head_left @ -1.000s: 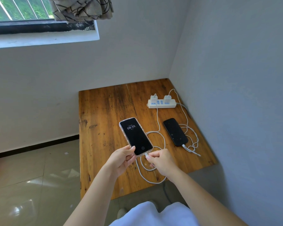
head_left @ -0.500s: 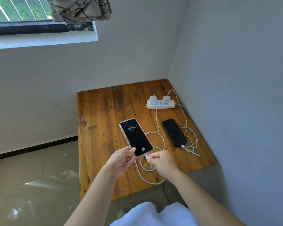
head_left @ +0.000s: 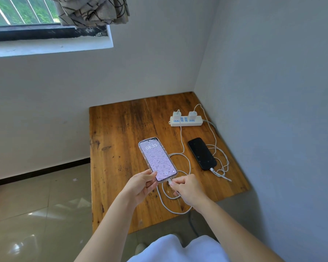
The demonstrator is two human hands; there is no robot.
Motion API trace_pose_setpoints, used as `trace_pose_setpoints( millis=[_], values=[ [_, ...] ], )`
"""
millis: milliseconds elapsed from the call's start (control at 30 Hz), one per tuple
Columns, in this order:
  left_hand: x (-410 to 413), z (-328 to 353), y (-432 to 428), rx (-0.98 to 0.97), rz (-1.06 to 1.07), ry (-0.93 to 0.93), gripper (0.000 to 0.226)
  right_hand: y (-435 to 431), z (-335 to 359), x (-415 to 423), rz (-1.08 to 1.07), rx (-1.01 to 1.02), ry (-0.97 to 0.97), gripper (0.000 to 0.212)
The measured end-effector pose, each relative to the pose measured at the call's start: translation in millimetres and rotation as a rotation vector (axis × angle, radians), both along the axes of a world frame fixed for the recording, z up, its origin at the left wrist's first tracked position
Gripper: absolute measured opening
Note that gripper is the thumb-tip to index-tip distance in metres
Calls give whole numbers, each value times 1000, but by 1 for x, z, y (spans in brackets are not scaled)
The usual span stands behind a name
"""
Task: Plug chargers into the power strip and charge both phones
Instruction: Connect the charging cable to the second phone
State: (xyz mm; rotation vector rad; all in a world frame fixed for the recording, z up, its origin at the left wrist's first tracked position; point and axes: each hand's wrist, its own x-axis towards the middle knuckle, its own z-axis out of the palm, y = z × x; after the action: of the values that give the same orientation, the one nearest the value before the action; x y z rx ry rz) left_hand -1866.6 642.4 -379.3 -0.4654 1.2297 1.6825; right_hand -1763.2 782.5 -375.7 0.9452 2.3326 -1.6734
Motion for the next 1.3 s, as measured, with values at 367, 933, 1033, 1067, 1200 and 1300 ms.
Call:
trace_pose_setpoints(
  millis=[367,933,1033,1067,1200,1300],
  values=[
    [-3,0,-2,13,-6,-6,39,-2,-4,-3,-6,15,-10,25],
    [-2,-3,-4,3,9,-12,39,-1,-6,-4,13,9,-28,23],
    [-2,-3,-3,6,6,-11,40,-1,-6,-4,20,16,-26,24],
    [-2,-3,-4,8,5,-10,40,-1,-6,-4,21,16,-27,24],
    [-3,-4,-4,6,4,-2,40,-1,-6,-5,19,7,-30,24],
    [-3,-4,-4,1,2,3,40,-2,-6,-5,13,-5,-22,25]
  ],
)
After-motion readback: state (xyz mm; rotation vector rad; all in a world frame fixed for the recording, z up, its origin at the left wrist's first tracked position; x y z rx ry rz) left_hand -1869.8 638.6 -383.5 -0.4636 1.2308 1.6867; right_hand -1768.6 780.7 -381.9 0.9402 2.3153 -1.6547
